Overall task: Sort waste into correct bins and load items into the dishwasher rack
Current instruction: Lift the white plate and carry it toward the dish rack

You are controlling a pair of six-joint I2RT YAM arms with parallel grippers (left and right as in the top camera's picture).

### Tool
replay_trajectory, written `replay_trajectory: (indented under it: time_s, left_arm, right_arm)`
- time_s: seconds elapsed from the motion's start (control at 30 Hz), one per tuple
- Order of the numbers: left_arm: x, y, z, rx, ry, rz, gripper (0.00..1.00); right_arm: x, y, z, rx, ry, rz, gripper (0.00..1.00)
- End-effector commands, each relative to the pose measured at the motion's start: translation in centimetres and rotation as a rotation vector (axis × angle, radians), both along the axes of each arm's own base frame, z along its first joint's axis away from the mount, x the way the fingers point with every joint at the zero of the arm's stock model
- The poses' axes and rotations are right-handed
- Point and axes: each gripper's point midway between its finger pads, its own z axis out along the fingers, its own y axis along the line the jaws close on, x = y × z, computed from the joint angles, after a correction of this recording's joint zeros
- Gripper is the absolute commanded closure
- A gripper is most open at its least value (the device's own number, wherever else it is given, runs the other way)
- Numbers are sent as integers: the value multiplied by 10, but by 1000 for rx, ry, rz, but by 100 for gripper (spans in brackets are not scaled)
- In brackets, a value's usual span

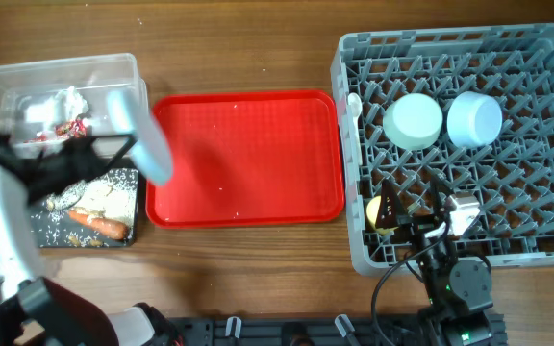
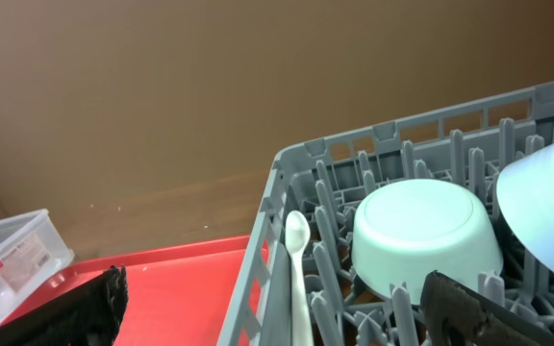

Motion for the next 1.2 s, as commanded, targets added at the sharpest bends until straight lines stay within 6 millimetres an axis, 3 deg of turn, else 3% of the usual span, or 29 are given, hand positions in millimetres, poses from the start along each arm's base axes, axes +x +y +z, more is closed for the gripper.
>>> replay_trajectory:
  time_s: [0.0,0.07,0.1,0.23,0.37,0.5,0.77,0.8,0.83,0.87,0.9,1.0,1.17]
  left_arm:
    - [38,-78,20,-75,144,-120,96]
    - [57,-120,32,-46,98,-150,96]
    - [68,-154,47,-48,33,-169,96]
    - [80,-240,67,-101,-20,-134,96]
    - [70,-305,66,-165,8,-132,96]
    - [65,-344,37,-228,197,-108,96]
    - [95,-367,-29,-358,436,-80,96]
    - [96,-369,-36,-368,456,-93,91]
    - [96,-371,-42,-368,462,-110,63]
    - [96,-369,-47,-351,467,-117,2]
    - [96,-365,-52,-329,463,-121,0]
    - [99,-350,-41,-297,368,-175,1]
    - [93,-295,-41,-69,328,-101,0]
  right_arm:
    - [-1,3,3,-15,-16,15,0]
    - [-1,3,3,-15,-16,15,0]
    - [-1,3,3,-14,-16,15,0]
    - [-1,3,3,-15,-16,15,0]
    - [-1,3,3,-14,-16,15,0]
    - [-1,3,3,-15,-16,15,0]
    - [-1,3,3,-14,-16,15,0]
    - [-1,3,3,-15,-16,15,0]
    - [-1,2,3,-14,-16,14,1]
    - [-1,3,3,-15,-16,15,0]
    - [-1,2,3,-14,-16,14,0]
    - [-1,3,3,-15,-16,15,0]
    - [-1,2,3,-14,-16,14,0]
